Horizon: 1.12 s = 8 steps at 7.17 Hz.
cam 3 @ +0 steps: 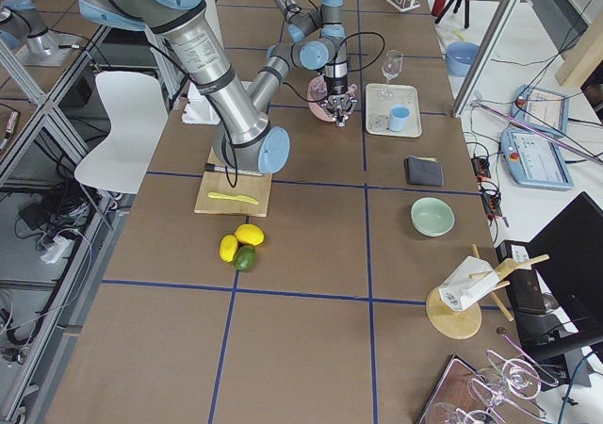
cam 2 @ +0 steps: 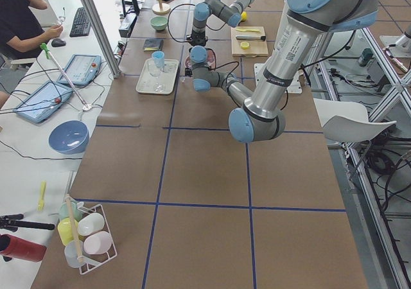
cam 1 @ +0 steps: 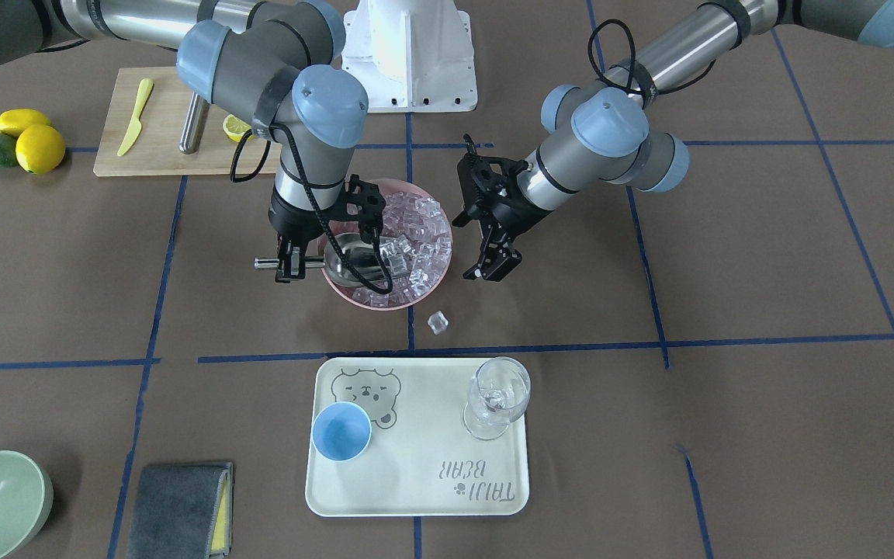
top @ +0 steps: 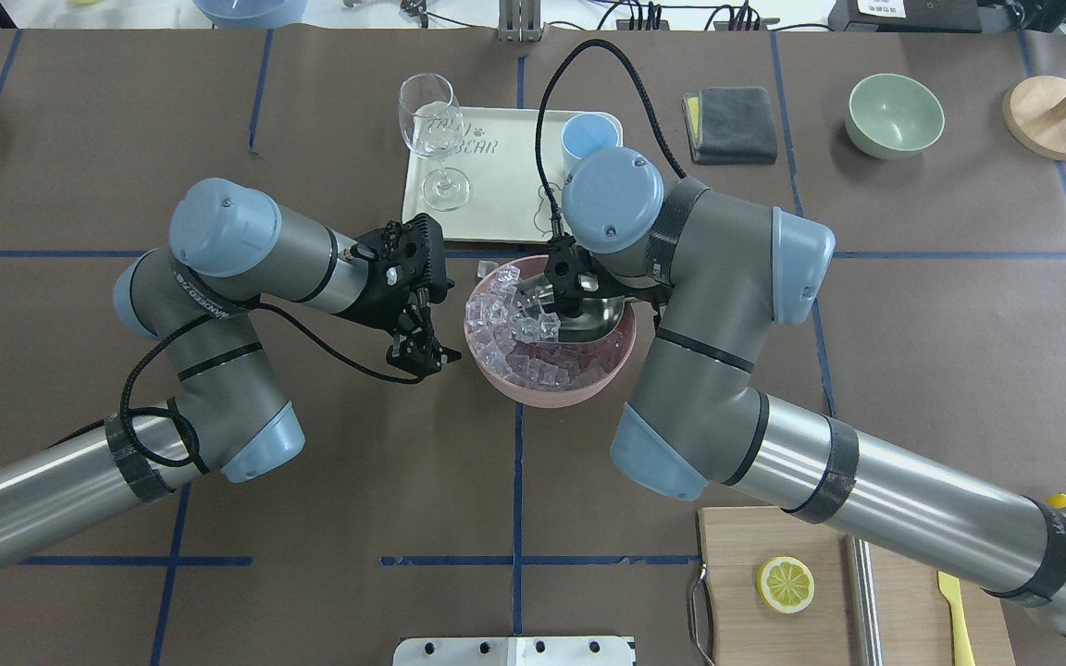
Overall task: Put ice in cup with scoop
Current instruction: 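Lift the scoop full of ice out of the bowl with the right gripper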
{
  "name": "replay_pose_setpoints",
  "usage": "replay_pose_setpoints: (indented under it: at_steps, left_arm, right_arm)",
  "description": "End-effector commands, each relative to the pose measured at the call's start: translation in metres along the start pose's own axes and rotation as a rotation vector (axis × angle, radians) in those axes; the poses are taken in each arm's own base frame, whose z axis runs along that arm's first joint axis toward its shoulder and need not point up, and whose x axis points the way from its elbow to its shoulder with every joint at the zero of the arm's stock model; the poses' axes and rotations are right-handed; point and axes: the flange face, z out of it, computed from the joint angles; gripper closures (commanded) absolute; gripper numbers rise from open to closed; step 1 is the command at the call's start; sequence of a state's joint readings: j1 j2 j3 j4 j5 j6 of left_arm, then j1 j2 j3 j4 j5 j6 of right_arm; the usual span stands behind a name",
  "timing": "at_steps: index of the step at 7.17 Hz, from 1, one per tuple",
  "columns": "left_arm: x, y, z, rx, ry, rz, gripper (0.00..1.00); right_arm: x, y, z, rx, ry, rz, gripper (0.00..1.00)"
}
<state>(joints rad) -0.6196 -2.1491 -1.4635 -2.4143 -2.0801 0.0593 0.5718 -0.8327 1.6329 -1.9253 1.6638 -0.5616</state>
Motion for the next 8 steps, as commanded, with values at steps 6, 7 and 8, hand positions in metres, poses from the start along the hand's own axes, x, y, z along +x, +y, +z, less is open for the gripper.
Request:
replay_pose_setpoints:
  at_steps: [6,7,8]
  left_arm:
    - [-0.004,-0.003,-0.007,0.005,-0.009,0.001,0.01]
    - [-0.004,-0.003,-0.006,0.002,-0.009,0.001,0.01]
    - [-0.003,-0.003,-0.006,0.002,-0.008,0.001,0.01]
  right_arm:
    - [0.003,0.023,0.021,0.182,-0.06,0.016,1.0]
    - [0.006,0.026,0.018,0.193,-0.067,0.022,1.0]
    - [0.009,0.029,0.017,0.2,-0.074,0.029,1.0]
